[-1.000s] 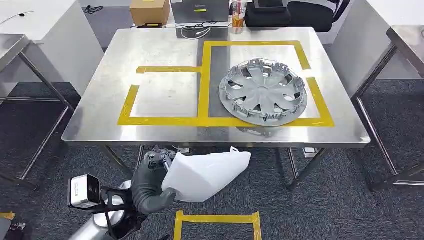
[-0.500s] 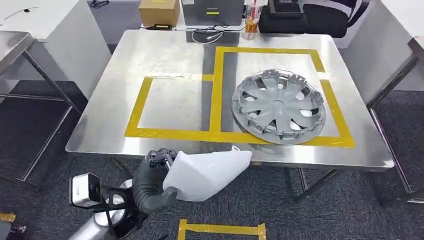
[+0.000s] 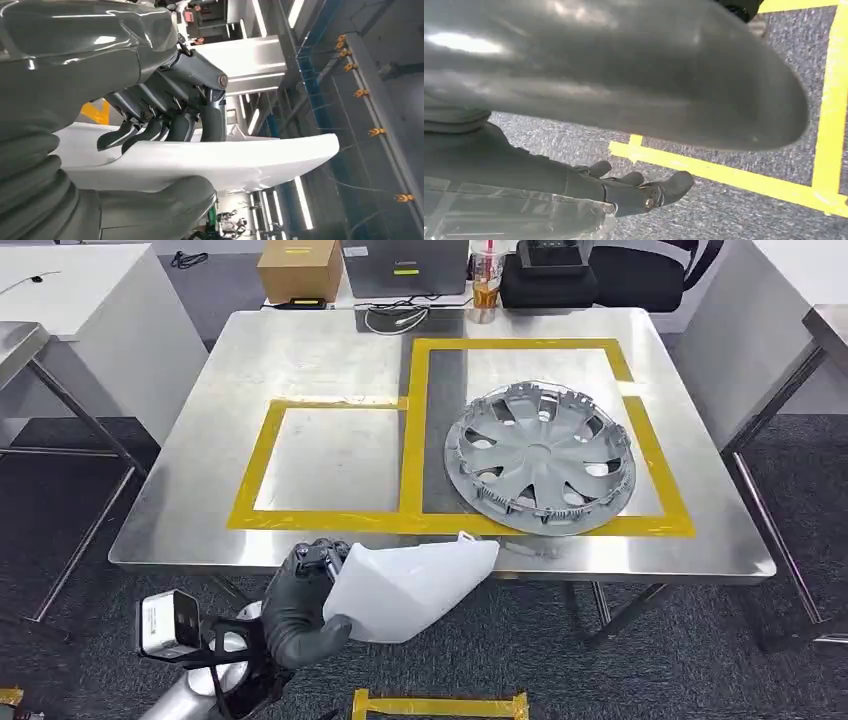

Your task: Take the parts from the cabinet and place them on the table.

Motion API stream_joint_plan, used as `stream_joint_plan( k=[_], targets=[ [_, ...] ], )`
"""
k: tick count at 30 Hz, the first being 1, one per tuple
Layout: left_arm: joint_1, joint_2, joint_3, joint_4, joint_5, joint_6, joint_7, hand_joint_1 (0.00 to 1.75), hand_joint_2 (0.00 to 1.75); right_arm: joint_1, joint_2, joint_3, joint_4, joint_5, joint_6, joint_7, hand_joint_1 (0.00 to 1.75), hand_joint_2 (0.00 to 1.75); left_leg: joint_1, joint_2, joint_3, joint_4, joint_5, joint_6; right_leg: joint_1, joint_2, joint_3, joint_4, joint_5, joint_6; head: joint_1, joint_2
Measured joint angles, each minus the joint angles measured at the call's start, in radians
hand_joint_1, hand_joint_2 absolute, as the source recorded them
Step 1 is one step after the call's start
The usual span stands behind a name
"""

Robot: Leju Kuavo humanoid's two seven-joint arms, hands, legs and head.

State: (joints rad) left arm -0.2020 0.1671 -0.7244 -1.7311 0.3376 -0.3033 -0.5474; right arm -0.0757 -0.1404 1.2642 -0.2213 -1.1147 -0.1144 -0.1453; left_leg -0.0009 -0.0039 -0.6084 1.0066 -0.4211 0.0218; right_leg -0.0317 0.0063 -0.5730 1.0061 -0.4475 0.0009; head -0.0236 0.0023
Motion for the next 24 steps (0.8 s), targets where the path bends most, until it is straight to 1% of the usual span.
stream_joint_plan(
  k=[1, 2, 3, 4, 5, 6, 7, 8, 9, 10, 11, 12, 13, 14, 15, 16, 17, 19, 20, 21, 22, 23, 24],
  targets=[
    [0.000, 0.000, 0.000, 0.000, 0.000, 0.000, 0.000, 1.75, 1.75, 0.000, 0.003, 0.000, 0.000, 0.000, 0.000, 0.000, 0.00, 0.00, -0.005, 0.002, -0.003, 0.000, -0.019, 0.001, 0.003, 0.001, -0.002, -0.005, 0.000, 0.006, 0.000, 0.000],
    [0.000, 0.000, 0.000, 0.000, 0.000, 0.000, -0.001, 1.75, 1.75, 0.001, 0.003, 0.000, 0.000, 0.000, 0.000, 0.002, 0.00, 0.00, -0.008, 0.001, -0.001, 0.000, -0.015, 0.005, 0.002, 0.000, -0.003, -0.005, -0.002, 0.010, -0.003, 0.000],
    [0.001, 0.002, 0.000, 0.000, -0.001, 0.000, -0.001, 1.75, 1.75, 0.001, 0.003, 0.000, 0.000, 0.000, 0.000, 0.002, 0.00, 0.00, -0.010, 0.001, -0.001, -0.002, -0.009, 0.014, 0.000, -0.001, 0.000, -0.007, -0.003, 0.016, -0.002, 0.000],
    [0.001, 0.003, 0.001, 0.000, -0.002, 0.000, -0.001, 1.75, 1.75, 0.000, 0.004, 0.000, 0.000, 0.000, 0.000, 0.002, 0.00, 0.00, -0.010, 0.000, 0.002, -0.007, -0.005, 0.019, 0.003, -0.002, 0.005, -0.013, -0.001, 0.023, -0.003, 0.000],
    [0.003, 0.003, 0.002, -0.004, -0.003, 0.000, -0.001, 1.75, 1.75, -0.001, 0.005, 0.000, 0.000, 0.000, 0.000, 0.002, 0.00, 0.00, 0.002, 0.002, 0.026, -0.034, 0.013, 0.026, 0.005, -0.002, 0.000, -0.008, -0.004, 0.024, -0.002, 0.000],
    [0.003, 0.002, 0.001, -0.005, -0.004, -0.001, -0.002, 1.75, 1.75, 0.000, 0.003, 0.000, 0.000, 0.000, 0.000, 0.002, 0.00, 0.00, 0.000, 0.004, 0.033, -0.042, 0.016, 0.028, 0.005, -0.003, -0.010, 0.020, -0.021, 0.021, 0.002, 0.000],
    [0.003, 0.002, 0.001, -0.005, -0.008, -0.002, -0.002, 1.75, 1.75, 0.000, 0.003, 0.000, 0.000, 0.000, 0.001, 0.002, 0.00, 0.00, 0.000, 0.004, 0.033, -0.041, 0.017, 0.032, 0.005, -0.003, -0.039, 0.083, -0.055, 0.013, 0.001, 0.000],
    [0.009, 0.002, 0.000, -0.005, -0.018, -0.002, -0.002, 1.75, 1.75, 0.001, 0.003, 0.000, 0.000, 0.000, 0.001, 0.002, 0.00, 0.00, -0.002, 0.004, 0.032, -0.040, 0.017, 0.032, 0.006, -0.003, -0.080, 0.167, -0.090, 0.009, 0.004, 0.000],
    [0.015, 0.003, 0.000, -0.005, -0.034, -0.003, -0.002, 1.75, 1.75, 0.004, 0.003, 0.000, 0.000, -0.002, 0.001, 0.002, 0.00, 0.00, -0.005, 0.003, 0.031, -0.040, 0.016, 0.033, 0.005, -0.003, -0.123, 0.251, -0.118, 0.010, 0.002, 0.000],
    [0.021, 0.003, -0.001, -0.004, -0.051, -0.003, -0.002, 1.75, 1.75, 0.008, 0.003, 0.000, 0.000, -0.002, 0.001, 0.002, 0.00, 0.00, -0.005, 0.002, 0.030, -0.038, 0.015, 0.034, 0.005, -0.003, -0.152, 0.304, -0.129, 0.016, 0.003, 0.000],
    [0.027, 0.004, -0.001, -0.004, -0.077, -0.001, -0.004, 1.75, 1.75, 0.011, 0.003, 0.000, 0.000, -0.002, 0.001, 0.003, 0.00, 0.00, -0.005, 0.000, 0.030, -0.037, 0.014, 0.033, 0.004, -0.003, -0.154, 0.300, -0.118, 0.024, 0.003, 0.000],
    [0.030, 0.005, -0.001, -0.004, -0.098, 0.003, -0.006, 1.75, 1.75, 0.011, 0.002, 0.000, 0.000, -0.001, 0.001, 0.003, 0.00, 0.00, -0.005, -0.001, 0.030, -0.035, 0.012, 0.032, 0.003, -0.004, -0.134, 0.252, -0.093, 0.035, 0.003, 0.000],
    [0.031, 0.005, -0.002, -0.004, -0.119, 0.009, -0.008, 1.75, 1.75, 0.011, 0.002, 0.000, 0.000, -0.001, 0.001, 0.003, 0.00, 0.00, -0.004, -0.003, 0.029, -0.029, 0.009, 0.028, 0.000, -0.005, -0.096, 0.169, -0.057, 0.046, 0.003, 0.000],
    [0.031, 0.005, -0.002, -0.004, -0.144, 0.016, -0.010, 1.75, 1.75, 0.010, 0.000, 0.000, 0.000, 0.001, 0.001, 0.003, 0.00, 0.00, -0.004, -0.003, 0.028, -0.020, 0.003, 0.023, -0.004, -0.006, -0.045, 0.069, -0.021, 0.055, 0.003, 0.000],
    [0.031, 0.004, -0.002, -0.004, -0.175, 0.027, -0.012, 1.75, 1.75, 0.008, 0.000, 0.000, 0.000, 0.006, 0.001, 0.003, 0.00, 0.00, -0.005, -0.003, 0.023, -0.008, -0.004, 0.015, -0.005, -0.009, -0.019, 0.008, -0.010, 0.050, 0.005, 0.000],
    [0.029, 0.003, -0.003, -0.004, -0.212, 0.041, -0.012, 1.75, 1.75, 0.007, 0.001, 0.000, 0.000, 0.011, 0.001, 0.003, 0.00, 0.00, -0.015, -0.004, 0.017, 0.005, -0.015, 0.009, -0.002, -0.005, -0.013, 0.009, -0.006, 0.036, 0.002, 0.000],
    [0.028, 0.001, -0.005, -0.003, -0.249, 0.054, -0.011, 1.75, 1.75, 0.005, 0.002, 0.000, 0.000, 0.016, 0.001, 0.004, 0.00, 0.00, -0.014, -0.003, 0.017, 0.006, -0.015, 0.006, 0.000, -0.005, -0.016, 0.013, -0.005, 0.025, 0.000, 0.000],
    [0.021, -0.007, -0.011, 0.002, -0.289, 0.073, -0.003, 1.75, 1.75, 0.003, 0.002, 0.001, 0.000, 0.026, 0.001, 0.006, 0.00, 0.00, -0.010, -0.002, 0.018, 0.004, -0.013, 0.003, 0.005, -0.005, -0.018, 0.014, -0.004, 0.016, 0.000, 0.000],
    [0.011, -0.013, -0.014, 0.007, -0.331, 0.097, 0.006, 1.75, 1.75, -0.001, 0.009, 0.002, 0.000, 0.032, 0.001, 0.009, 0.00, 0.00, -0.007, -0.003, 0.015, 0.011, -0.017, -0.001, -0.008, -0.005, -0.016, 0.011, 0.000, 0.010, 0.002, 0.000],
    [-0.001, -0.019, -0.020, 0.012, -0.362, 0.110, 0.009, 1.75, 1.75, -0.005, 0.007, 0.002, 0.000, 0.036, 0.001, 0.011, 0.00, 0.00, -0.007, -0.002, 0.008, 0.030, -0.035, -0.009, -0.006, -0.004, -0.014, 0.011, 0.000, 0.008, 0.000, 0.000],
    [-0.013, -0.022, -0.026, 0.017, -0.389, 0.124, 0.016, 1.75, 1.75, -0.009, 0.007, 0.002, 0.000, 0.040, 0.001, 0.011, 0.00, 0.00, -0.003, -0.001, -0.016, 0.080, -0.069, -0.016, -0.006, -0.004, -0.014, 0.011, 0.000, 0.001, -0.007, 0.000],
    [-0.025, -0.028, -0.034, 0.026, -0.430, 0.148, 0.026, 1.75, 1.75, -0.013, 0.008, 0.003, 0.000, 0.046, 0.001, 0.014, 0.00, 0.00, 0.002, -0.001, -0.053, 0.162, -0.110, -0.022, -0.005, -0.005, -0.015, 0.011, 0.001, -0.001, -0.008, 0.000],
    [-0.033, -0.033, -0.042, 0.039, -0.465, 0.160, 0.033, 1.75, 1.75, -0.015, 0.009, 0.003, 0.000, 0.048, 0.001, 0.016, 0.00, 0.00, 0.005, 0.000, -0.094, 0.247, -0.144, -0.027, -0.004, -0.005, -0.017, 0.011, 0.001, -0.001, -0.008, 0.000]
  ],
)
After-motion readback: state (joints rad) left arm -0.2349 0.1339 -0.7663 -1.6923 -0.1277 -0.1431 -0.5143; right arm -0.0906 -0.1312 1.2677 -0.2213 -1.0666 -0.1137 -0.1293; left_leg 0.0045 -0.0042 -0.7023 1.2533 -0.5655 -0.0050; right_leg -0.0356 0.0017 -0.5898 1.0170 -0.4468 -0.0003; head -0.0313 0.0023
